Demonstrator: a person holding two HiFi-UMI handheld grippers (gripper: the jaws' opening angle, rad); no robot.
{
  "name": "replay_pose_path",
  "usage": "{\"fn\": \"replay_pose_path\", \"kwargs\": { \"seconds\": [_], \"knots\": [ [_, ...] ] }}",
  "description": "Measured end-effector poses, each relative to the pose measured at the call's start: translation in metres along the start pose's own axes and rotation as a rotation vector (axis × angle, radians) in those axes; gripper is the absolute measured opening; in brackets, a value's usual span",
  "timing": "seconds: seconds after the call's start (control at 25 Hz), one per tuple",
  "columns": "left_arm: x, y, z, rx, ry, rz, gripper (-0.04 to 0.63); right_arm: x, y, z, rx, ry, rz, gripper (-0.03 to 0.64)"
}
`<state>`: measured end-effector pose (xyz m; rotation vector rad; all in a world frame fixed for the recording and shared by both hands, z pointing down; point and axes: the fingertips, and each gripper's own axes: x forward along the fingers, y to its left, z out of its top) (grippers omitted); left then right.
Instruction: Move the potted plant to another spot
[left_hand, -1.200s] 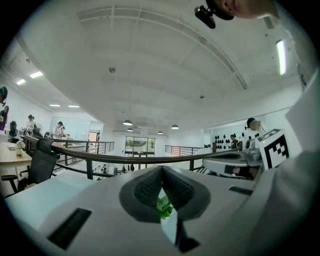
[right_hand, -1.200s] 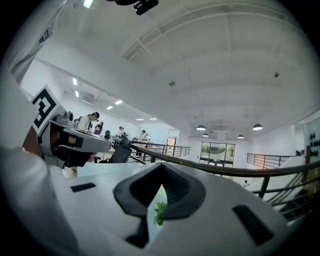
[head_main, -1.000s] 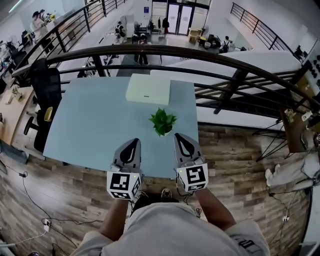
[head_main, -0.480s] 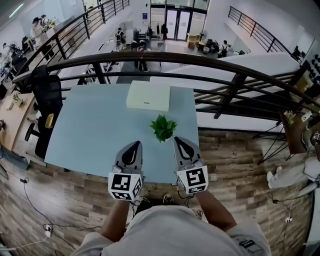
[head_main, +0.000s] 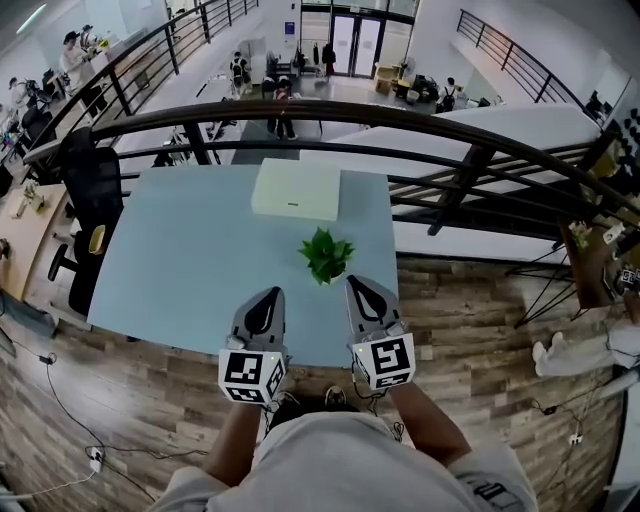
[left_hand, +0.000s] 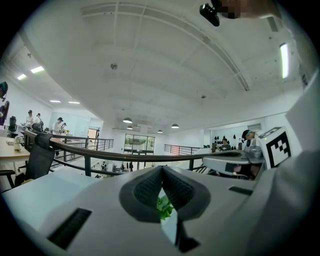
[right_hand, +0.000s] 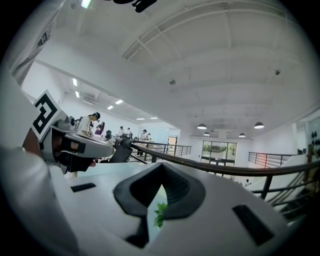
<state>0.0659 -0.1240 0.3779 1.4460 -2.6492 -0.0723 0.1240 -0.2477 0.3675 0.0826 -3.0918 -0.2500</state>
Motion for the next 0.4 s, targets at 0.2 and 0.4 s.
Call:
{"fn": "replay_pose_path", "kwargs": {
  "seconds": [0.2,0.4],
  "knots": [
    [0.0030,-0.0015,-0.0004,-0.002,-0.003,0.001,0.012,0.0013,-0.0016,0.0007,0.000,-0.006,0.002,0.003],
    [0.0067,0.0016,-0.0001,-0.002,-0.009,0.018,0.012,0.0029,-0.0049,0.0039,-0.003,-0.024,0.011,0.003]
  ]
}}
